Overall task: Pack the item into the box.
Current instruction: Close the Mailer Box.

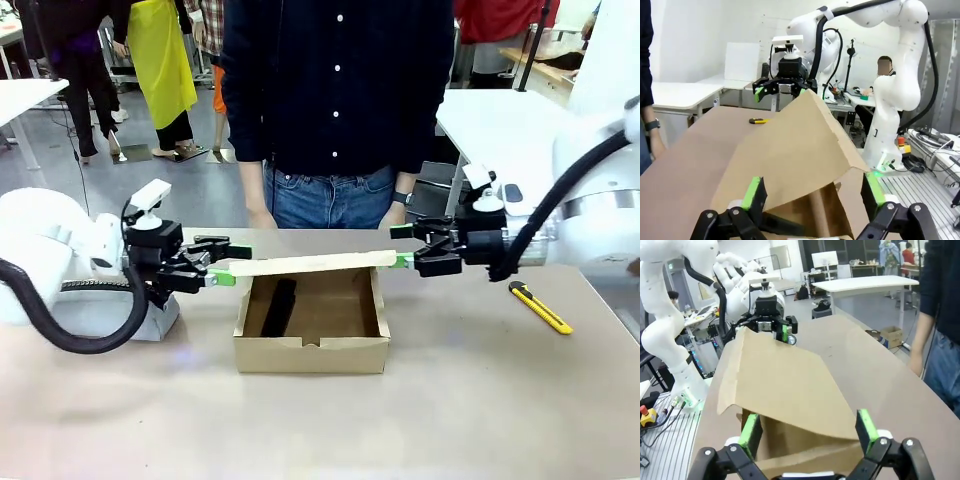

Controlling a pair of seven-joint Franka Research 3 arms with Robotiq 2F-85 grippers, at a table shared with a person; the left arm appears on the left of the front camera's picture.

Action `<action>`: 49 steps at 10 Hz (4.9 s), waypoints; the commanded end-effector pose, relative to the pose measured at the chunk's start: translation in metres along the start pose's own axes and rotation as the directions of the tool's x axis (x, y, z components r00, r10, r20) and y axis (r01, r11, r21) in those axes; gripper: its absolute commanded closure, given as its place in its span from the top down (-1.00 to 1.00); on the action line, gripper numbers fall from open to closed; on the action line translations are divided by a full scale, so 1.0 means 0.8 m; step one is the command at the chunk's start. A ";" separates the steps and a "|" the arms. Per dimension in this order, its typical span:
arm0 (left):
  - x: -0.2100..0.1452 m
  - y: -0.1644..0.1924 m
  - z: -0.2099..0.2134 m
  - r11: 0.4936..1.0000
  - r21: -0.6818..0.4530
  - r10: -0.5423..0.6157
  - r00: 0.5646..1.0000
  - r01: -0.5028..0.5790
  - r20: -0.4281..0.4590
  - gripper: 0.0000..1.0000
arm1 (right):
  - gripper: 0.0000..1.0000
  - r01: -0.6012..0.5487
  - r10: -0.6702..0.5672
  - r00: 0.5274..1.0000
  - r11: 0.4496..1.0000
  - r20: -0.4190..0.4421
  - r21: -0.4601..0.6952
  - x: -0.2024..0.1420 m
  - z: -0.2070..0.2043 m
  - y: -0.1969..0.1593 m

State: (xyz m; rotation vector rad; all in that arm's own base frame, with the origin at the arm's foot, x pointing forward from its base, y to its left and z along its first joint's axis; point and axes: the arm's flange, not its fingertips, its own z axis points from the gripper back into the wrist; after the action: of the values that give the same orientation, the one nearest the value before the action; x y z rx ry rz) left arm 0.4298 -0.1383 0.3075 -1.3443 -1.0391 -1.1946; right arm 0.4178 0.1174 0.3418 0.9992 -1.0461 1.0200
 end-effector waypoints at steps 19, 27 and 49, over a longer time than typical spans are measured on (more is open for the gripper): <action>-0.030 0.029 -0.078 0.991 0.116 -0.035 0.959 0.071 -0.281 1.00 | 1.00 -0.092 0.155 0.933 0.975 -0.326 0.200 -0.027 -0.105 -0.032; 0.063 -0.106 0.018 0.980 0.191 0.053 0.998 -0.049 -0.015 1.00 | 1.00 0.297 -0.302 0.946 0.953 -0.116 -0.059 0.020 0.056 0.074; 0.053 -0.107 0.214 0.783 0.434 0.434 0.891 -0.446 0.133 1.00 | 1.00 0.519 -0.509 0.855 0.843 0.097 -0.146 -0.017 0.190 0.000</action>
State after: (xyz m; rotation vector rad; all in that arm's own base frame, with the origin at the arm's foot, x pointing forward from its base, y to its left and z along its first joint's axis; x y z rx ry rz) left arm 0.3706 0.0402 0.3621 -1.1498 -0.8684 -0.5223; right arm 0.3857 -0.0326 0.3568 1.1071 -0.8170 0.4550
